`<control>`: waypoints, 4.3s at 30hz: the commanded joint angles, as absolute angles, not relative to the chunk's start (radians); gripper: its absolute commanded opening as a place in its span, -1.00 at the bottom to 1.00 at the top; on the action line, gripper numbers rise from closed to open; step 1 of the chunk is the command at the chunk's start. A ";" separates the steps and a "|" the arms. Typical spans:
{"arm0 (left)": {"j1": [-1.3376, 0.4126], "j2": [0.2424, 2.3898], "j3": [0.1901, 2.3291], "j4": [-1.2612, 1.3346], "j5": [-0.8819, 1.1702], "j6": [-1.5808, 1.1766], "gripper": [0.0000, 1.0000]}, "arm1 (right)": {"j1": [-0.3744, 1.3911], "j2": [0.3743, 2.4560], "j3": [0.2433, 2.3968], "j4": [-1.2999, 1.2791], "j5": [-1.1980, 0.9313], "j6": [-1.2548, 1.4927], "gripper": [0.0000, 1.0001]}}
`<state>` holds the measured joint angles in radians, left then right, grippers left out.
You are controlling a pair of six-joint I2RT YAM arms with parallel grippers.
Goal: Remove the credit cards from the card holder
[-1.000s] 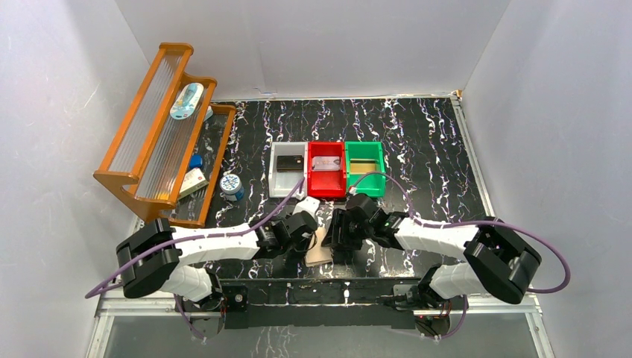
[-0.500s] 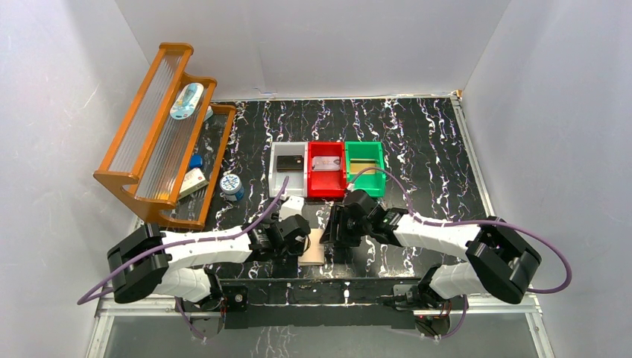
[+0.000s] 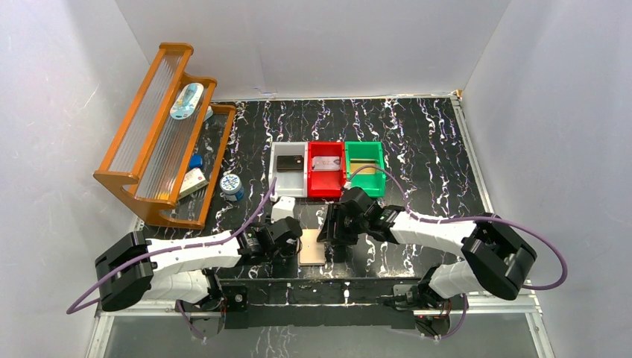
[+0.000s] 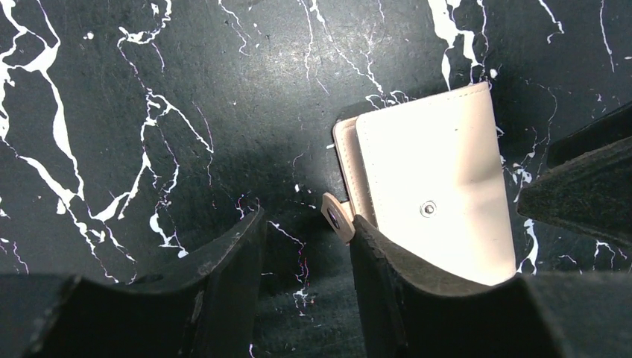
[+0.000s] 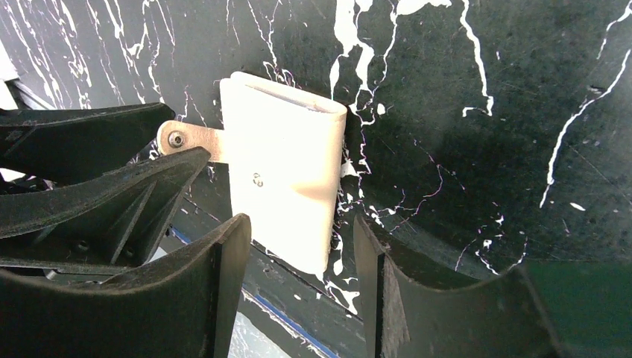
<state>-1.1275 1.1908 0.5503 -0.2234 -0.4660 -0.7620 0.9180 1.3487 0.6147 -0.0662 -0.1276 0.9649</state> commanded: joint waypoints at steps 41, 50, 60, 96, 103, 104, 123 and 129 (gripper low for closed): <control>-1.055 1.056 0.749 -0.211 -0.309 -0.705 -1.00 | 0.926 1.226 0.780 -0.392 0.248 0.965 0.33; -1.054 1.140 0.774 -0.157 -0.208 -0.718 -1.00 | 0.916 1.054 0.688 -0.377 0.306 1.020 0.40; -1.054 1.111 0.829 -0.275 -0.331 -0.734 -1.00 | 0.903 1.052 0.607 -0.194 0.127 1.054 0.32; -0.979 0.927 0.481 -0.459 -0.464 -0.890 -1.00 | 0.982 1.543 0.813 -0.040 -0.131 1.064 0.19; -0.980 0.936 0.476 -0.451 -0.454 -0.890 -1.00 | 0.983 1.566 0.816 -0.020 -0.150 1.062 0.19; -0.979 0.937 0.478 -0.448 -0.453 -0.889 -1.00 | 0.982 1.570 0.815 -0.006 -0.160 1.064 0.19; -0.980 0.976 0.488 -0.420 -0.418 -0.885 -1.00 | 1.037 1.628 0.918 -0.040 -0.161 1.042 0.19; -0.980 0.965 0.470 -0.423 -0.414 -0.891 -1.00 | 1.041 1.640 0.915 0.158 -0.282 1.046 0.21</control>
<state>-0.9836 0.9783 0.4816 -0.4183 -0.4164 -0.8871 1.0344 1.6390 0.9024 -0.0135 -0.1936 1.0512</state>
